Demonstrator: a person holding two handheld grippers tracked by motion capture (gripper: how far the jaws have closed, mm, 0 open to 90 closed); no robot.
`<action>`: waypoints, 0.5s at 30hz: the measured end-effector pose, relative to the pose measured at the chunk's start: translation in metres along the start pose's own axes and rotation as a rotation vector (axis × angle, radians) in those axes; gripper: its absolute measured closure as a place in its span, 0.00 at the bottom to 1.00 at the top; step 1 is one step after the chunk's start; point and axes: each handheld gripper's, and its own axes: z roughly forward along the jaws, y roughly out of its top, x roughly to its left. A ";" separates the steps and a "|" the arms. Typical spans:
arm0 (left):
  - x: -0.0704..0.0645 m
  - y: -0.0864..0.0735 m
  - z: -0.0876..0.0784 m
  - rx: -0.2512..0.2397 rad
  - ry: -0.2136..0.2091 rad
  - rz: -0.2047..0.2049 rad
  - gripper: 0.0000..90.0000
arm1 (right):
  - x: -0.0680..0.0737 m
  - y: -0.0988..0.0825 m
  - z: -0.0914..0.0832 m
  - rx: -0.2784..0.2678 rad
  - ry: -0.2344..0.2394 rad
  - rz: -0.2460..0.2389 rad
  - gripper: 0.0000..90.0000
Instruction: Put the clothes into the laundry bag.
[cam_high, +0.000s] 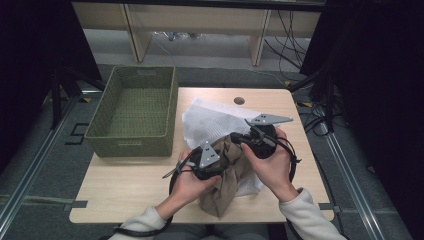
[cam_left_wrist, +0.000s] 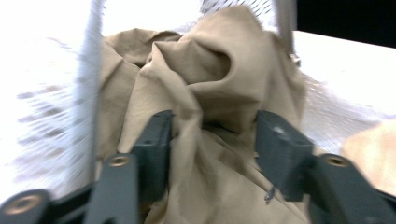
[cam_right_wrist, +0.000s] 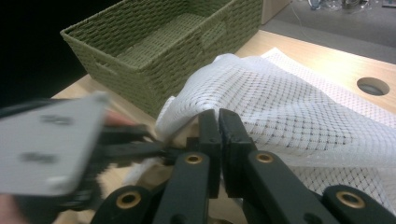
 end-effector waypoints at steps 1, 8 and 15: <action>-0.001 0.000 -0.005 -0.001 -0.008 0.014 0.45 | 0.000 0.000 0.000 0.000 0.000 0.003 1.00; -0.021 -0.013 -0.020 0.056 -0.057 0.056 0.25 | -0.001 0.000 -0.001 0.003 -0.012 -0.002 0.99; -0.036 -0.034 0.019 0.179 -0.084 0.079 0.18 | 0.000 -0.001 0.003 0.021 -0.013 -0.007 0.99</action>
